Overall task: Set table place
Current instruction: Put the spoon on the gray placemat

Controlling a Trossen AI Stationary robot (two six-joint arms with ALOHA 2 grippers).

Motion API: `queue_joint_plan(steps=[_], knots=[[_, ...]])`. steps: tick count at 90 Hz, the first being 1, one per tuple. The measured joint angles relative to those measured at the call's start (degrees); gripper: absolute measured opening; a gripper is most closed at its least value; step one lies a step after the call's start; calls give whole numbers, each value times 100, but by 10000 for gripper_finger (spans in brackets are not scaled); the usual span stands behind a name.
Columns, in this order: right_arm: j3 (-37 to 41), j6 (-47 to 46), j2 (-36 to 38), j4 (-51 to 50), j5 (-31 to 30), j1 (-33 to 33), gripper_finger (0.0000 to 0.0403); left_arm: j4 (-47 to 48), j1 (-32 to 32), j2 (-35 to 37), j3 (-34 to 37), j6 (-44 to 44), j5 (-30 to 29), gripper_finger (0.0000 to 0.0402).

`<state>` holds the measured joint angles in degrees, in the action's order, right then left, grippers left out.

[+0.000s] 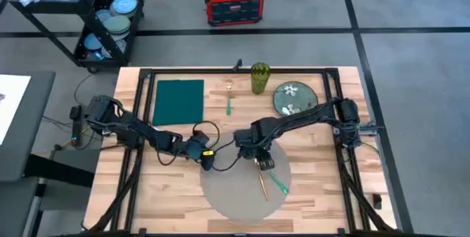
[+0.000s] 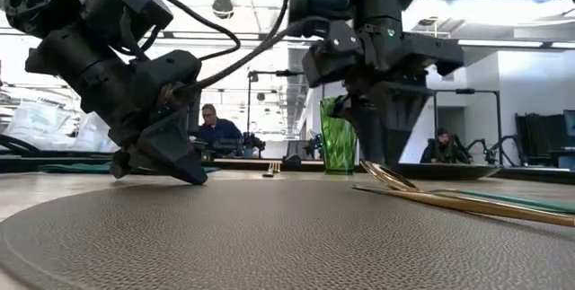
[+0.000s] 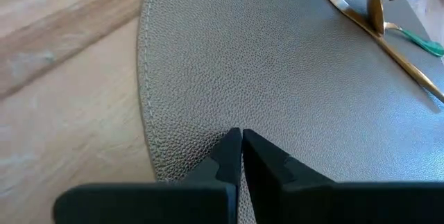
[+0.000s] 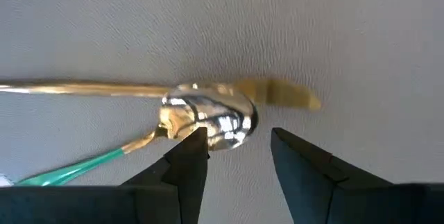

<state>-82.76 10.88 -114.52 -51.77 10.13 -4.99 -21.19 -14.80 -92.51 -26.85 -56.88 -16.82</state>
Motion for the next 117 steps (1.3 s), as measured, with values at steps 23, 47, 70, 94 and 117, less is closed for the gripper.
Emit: queue_joint_plan(steps=[23,47,70,94,117], knots=[[-54,150,4,205,667,80,125,-2,1,0,0,-79,-39,0],[-54,181,4,250,671,125,93,-2,1,0,-2,-81,-39,0],[-54,405,4,249,651,214,92,-2,1,0,-4,-146,-39,0],[-52,709,4,231,648,361,92,-2,1,0,-4,-146,-63,0],[187,720,2,207,1064,405,92,-2,1,0,-7,-144,-74,0]])
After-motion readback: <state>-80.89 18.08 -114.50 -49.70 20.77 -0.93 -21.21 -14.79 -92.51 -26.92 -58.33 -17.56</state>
